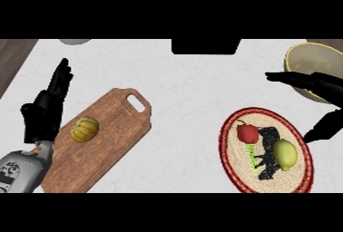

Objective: Pick the bell pepper from the placemat and place it in the bowl

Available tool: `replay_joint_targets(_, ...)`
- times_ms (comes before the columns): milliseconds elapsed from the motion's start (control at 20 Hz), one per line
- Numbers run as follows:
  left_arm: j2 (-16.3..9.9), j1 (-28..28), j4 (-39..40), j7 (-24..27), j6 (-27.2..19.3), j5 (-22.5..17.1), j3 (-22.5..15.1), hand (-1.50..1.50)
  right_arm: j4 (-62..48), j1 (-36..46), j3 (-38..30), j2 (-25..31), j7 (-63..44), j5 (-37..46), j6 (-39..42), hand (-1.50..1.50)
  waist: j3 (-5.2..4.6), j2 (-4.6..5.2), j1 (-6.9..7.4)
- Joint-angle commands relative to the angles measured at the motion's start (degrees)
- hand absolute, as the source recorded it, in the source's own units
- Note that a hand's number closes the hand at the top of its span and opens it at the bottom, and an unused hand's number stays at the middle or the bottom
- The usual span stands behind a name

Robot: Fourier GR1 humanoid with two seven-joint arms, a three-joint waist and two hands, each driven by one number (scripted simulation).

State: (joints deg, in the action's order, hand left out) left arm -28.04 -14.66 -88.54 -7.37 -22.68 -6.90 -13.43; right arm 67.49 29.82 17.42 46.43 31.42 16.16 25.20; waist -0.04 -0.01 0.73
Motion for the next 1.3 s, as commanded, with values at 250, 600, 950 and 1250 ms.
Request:
replay_joint_targets(250, 2.21, 0.88, -2.47, -2.29, 0.25, 1.98, 1.72, 0.0, 3.62, 3.03, 6.46, -6.57, -9.09, 8.73, 6.95, -1.5, 0.02, 0.02, -0.2)
replay_joint_targets(600, 2.3, 4.27, -4.47, -1.56, 2.12, 3.42, 2.56, 0.0, 6.96, -0.97, 11.73, -10.18, -15.64, 18.23, 6.32, -1.5, 0.02, -0.07, -0.4)
replay_joint_targets(950, 5.19, 0.77, -1.02, -1.77, 4.08, 5.51, 4.73, 0.0, -2.46, 2.69, 9.51, -13.28, -14.48, 26.3, 6.46, -1.5, 0.05, 0.1, -0.34)
replay_joint_targets(1250, 5.66, 1.13, -0.47, -1.01, 7.68, 5.96, 8.09, 0.0, -6.26, -0.99, 7.72, -15.82, -10.21, 31.47, 1.75, -1.5, 0.05, 0.06, -0.49)
